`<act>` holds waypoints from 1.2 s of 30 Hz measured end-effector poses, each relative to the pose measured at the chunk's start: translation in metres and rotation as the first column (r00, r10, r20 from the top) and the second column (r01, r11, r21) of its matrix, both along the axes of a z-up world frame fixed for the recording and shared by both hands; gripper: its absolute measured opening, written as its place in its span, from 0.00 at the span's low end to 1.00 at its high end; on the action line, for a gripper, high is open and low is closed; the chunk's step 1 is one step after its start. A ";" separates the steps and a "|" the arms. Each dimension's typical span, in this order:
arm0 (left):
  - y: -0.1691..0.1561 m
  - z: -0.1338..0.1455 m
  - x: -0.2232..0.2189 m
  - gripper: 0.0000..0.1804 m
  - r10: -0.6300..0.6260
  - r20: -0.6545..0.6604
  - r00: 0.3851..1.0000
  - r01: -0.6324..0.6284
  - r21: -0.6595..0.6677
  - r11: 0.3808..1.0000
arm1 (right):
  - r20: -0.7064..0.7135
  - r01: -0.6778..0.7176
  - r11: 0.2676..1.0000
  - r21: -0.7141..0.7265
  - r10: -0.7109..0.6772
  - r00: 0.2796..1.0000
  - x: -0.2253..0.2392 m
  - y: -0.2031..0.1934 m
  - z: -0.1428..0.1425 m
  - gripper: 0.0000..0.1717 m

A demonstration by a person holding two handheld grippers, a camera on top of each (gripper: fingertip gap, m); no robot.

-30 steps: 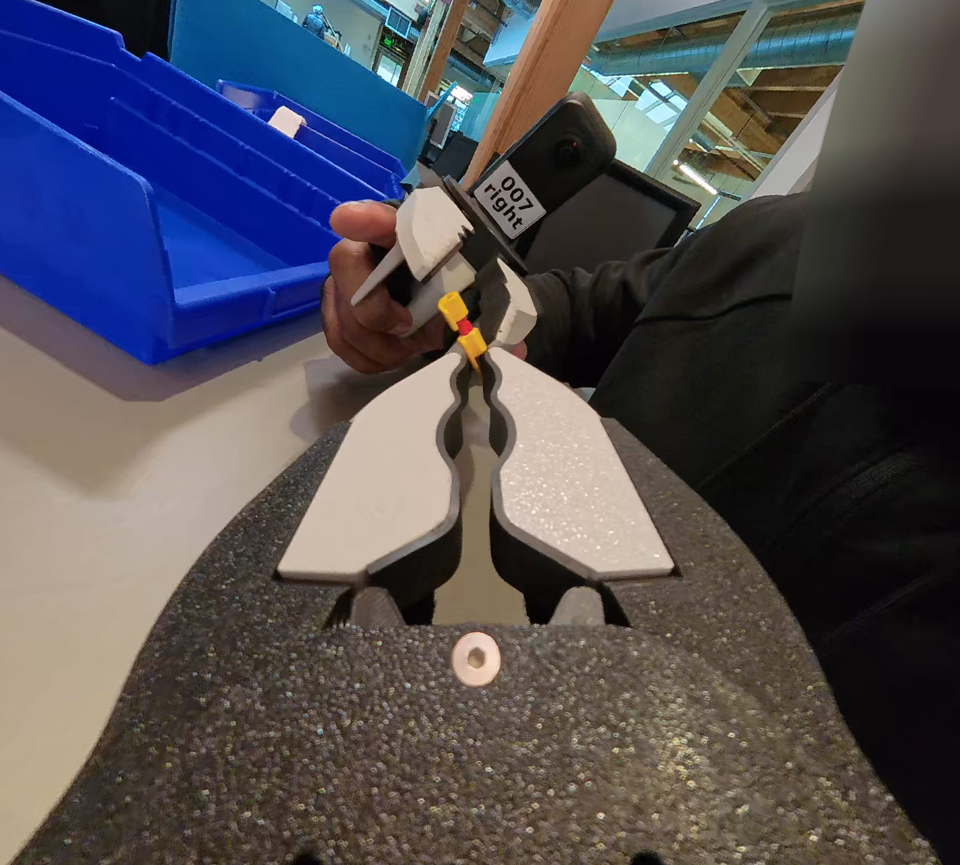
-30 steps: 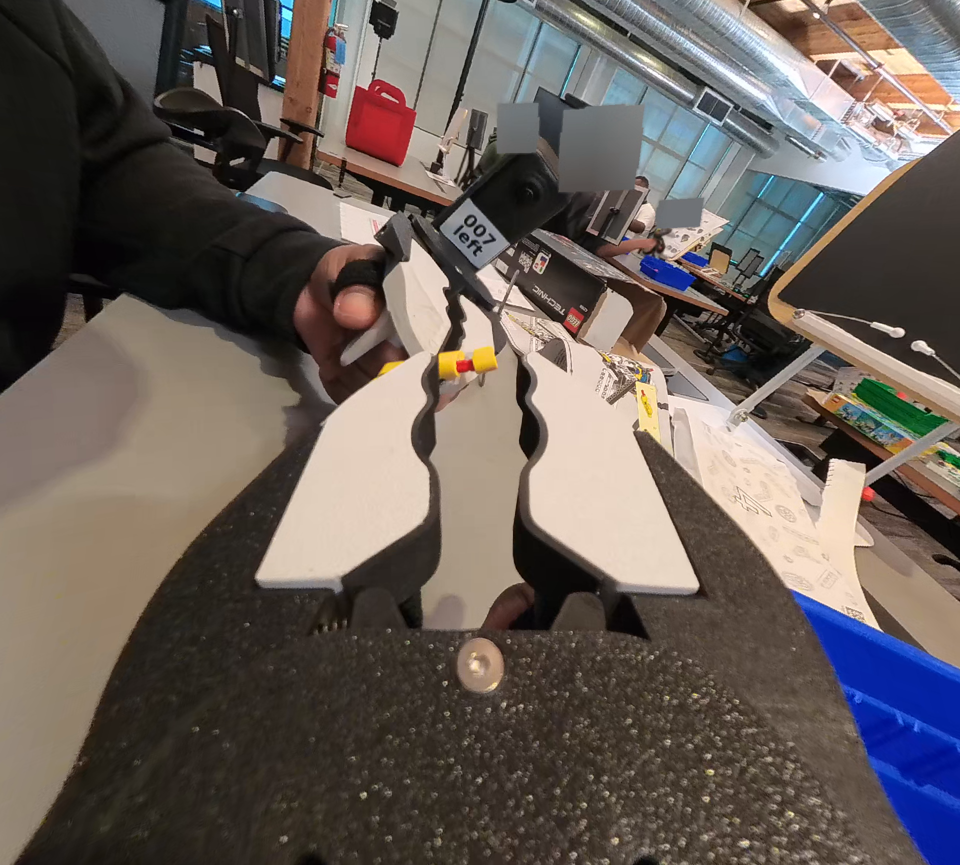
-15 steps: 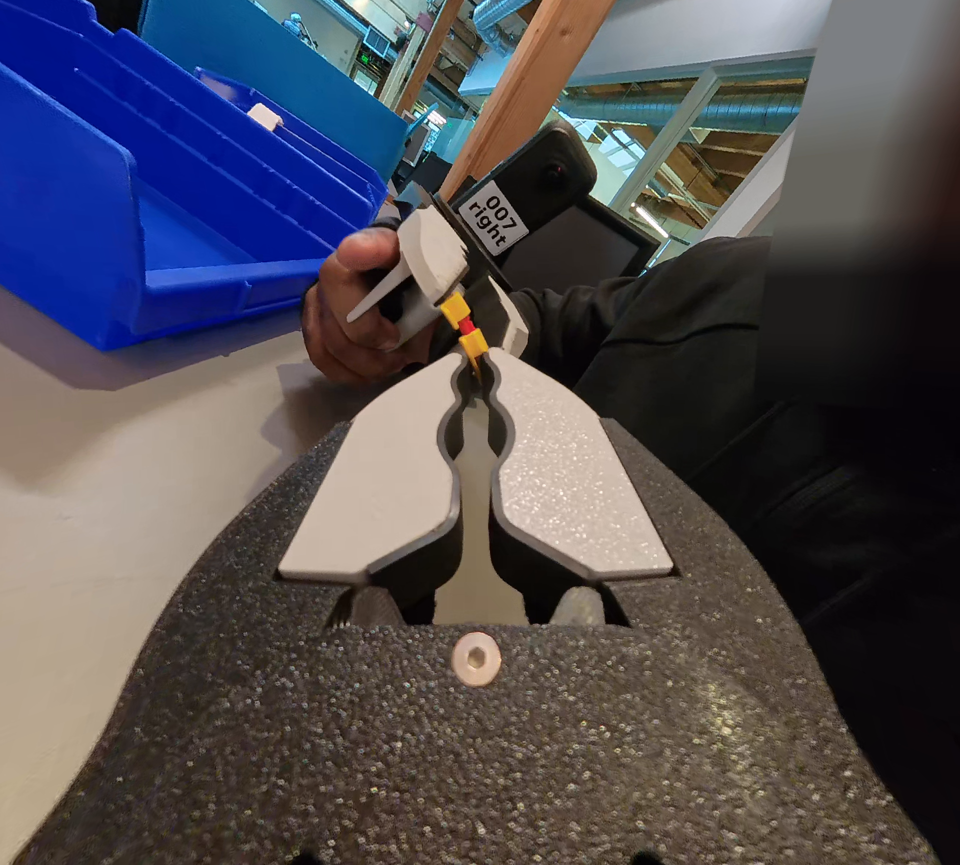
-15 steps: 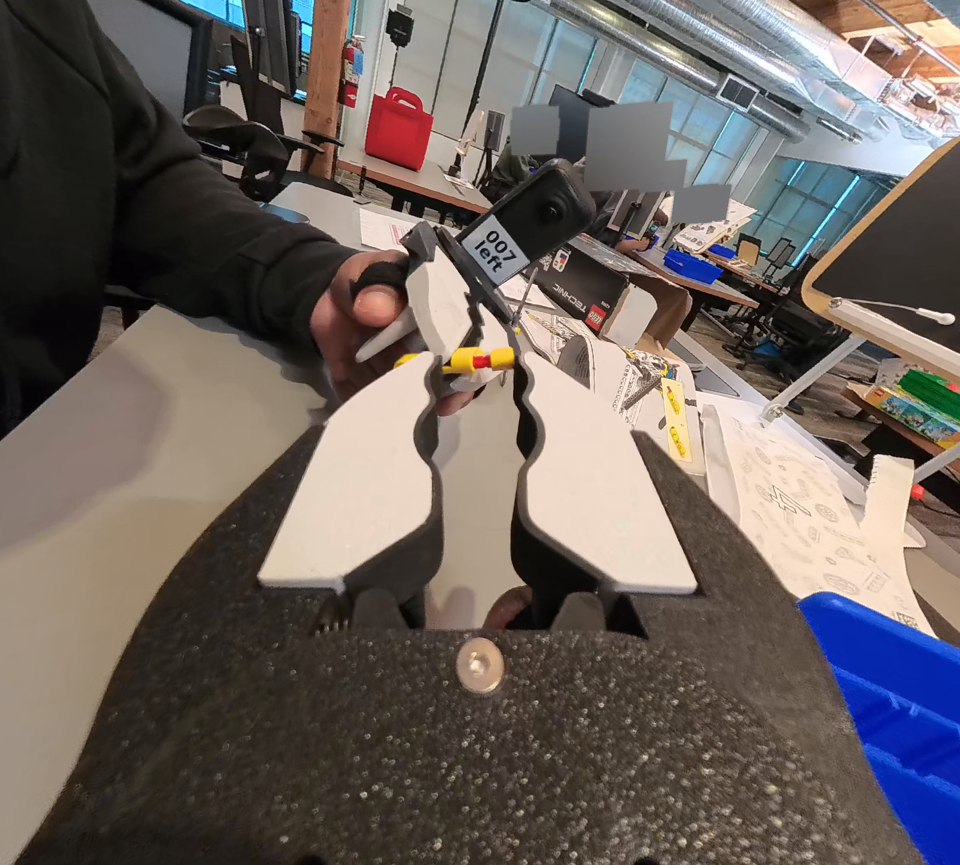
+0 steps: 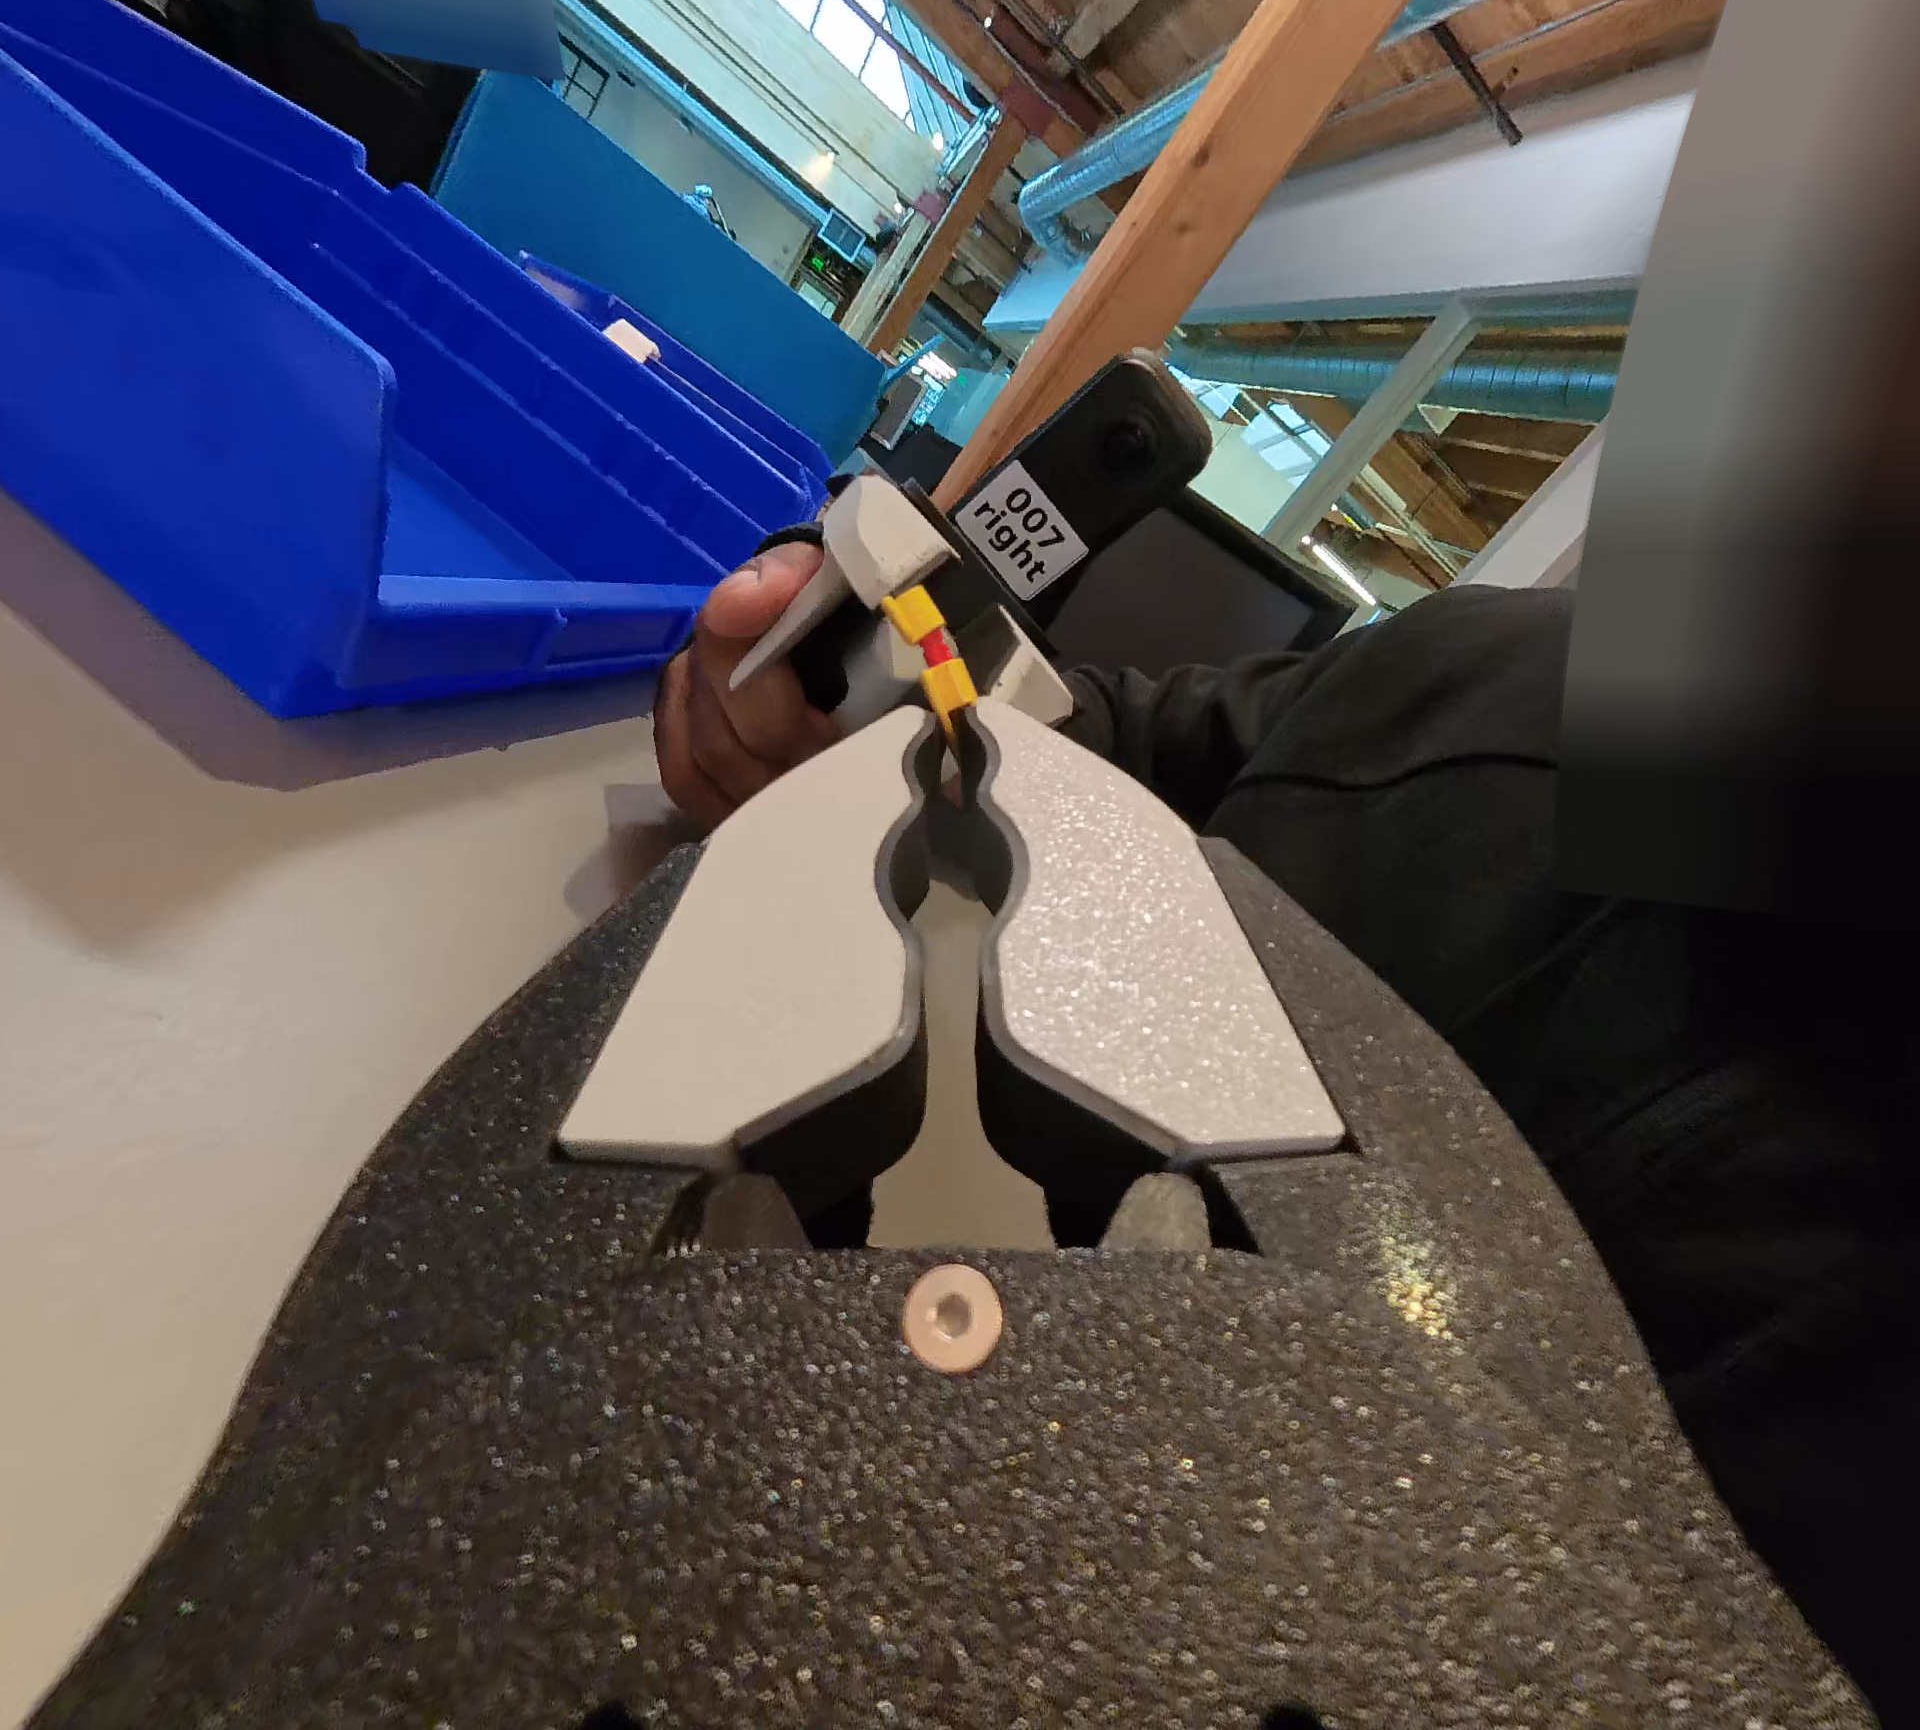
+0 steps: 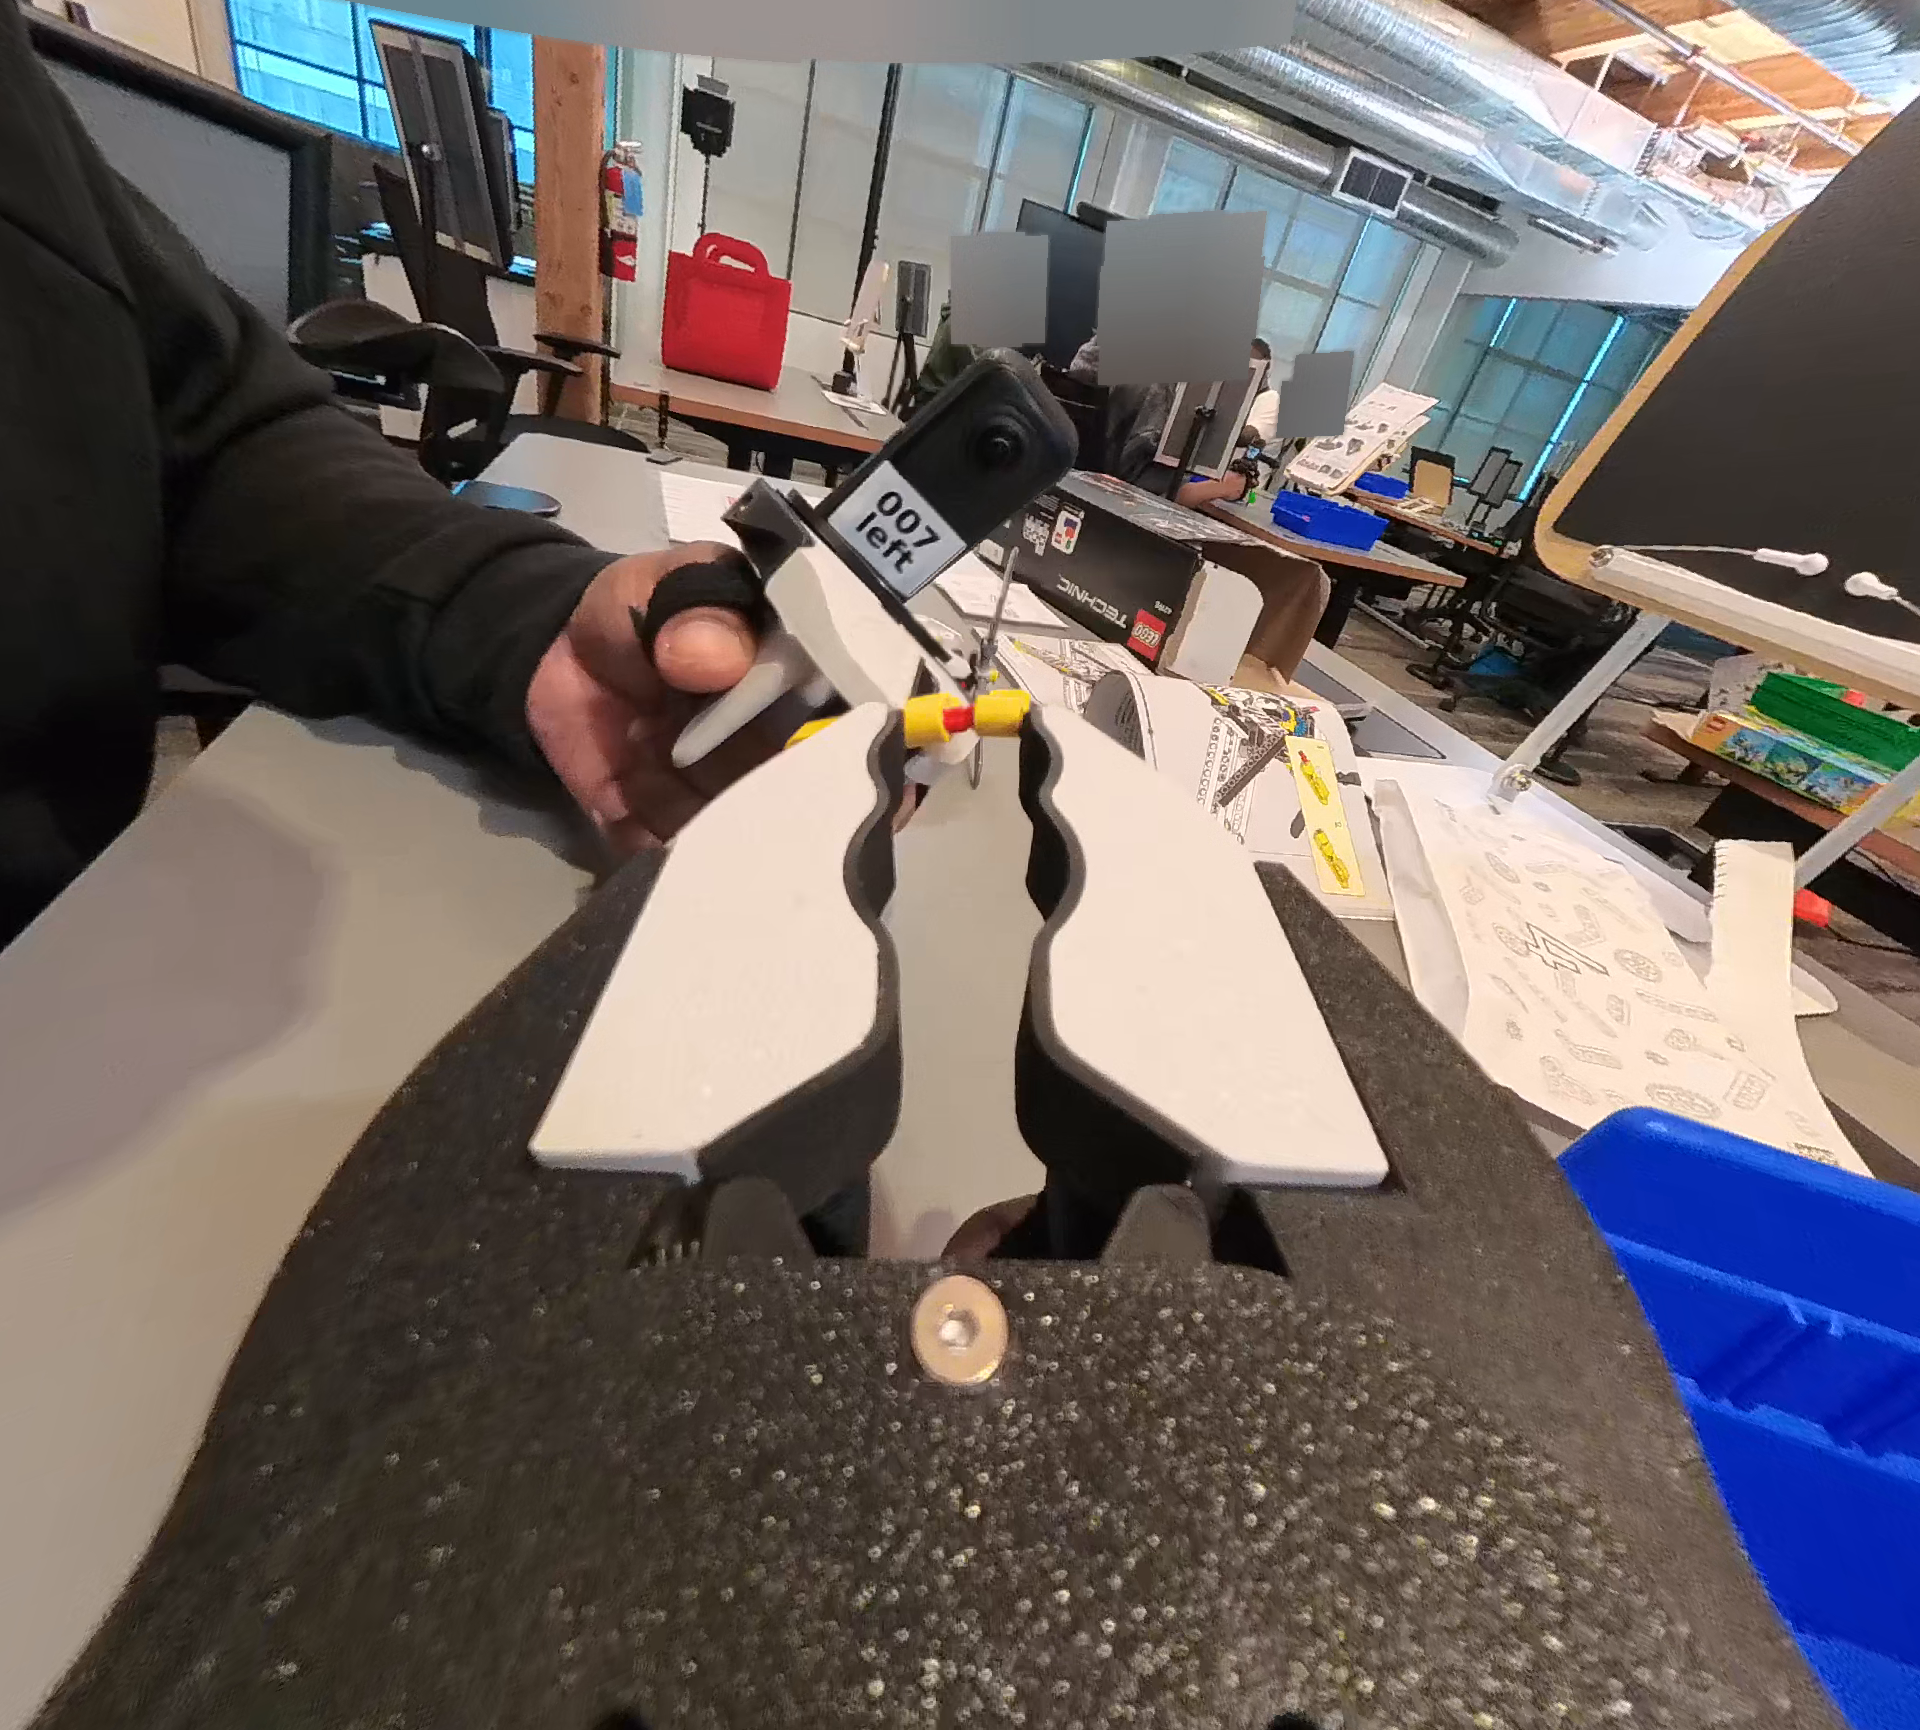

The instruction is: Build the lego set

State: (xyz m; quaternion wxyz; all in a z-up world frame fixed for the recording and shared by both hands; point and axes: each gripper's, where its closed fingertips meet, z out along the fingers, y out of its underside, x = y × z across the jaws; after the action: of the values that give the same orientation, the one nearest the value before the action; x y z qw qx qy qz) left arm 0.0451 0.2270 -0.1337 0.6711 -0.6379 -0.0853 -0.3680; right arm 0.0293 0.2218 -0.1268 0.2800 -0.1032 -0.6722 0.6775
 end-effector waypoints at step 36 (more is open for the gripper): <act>0.003 -0.016 -0.001 0.01 -0.022 0.171 0.985 0.043 -0.118 0.992 | -0.075 0.035 0.980 0.197 -0.020 0.997 0.001 0.001 -0.016 0.09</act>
State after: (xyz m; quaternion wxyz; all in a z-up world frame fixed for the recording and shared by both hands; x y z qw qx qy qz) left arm 0.0440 0.2297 -0.1499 0.6153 -0.6453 -0.1537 -0.4259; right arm 0.0298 0.2226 -0.1429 0.3225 -0.0593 -0.7242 0.6066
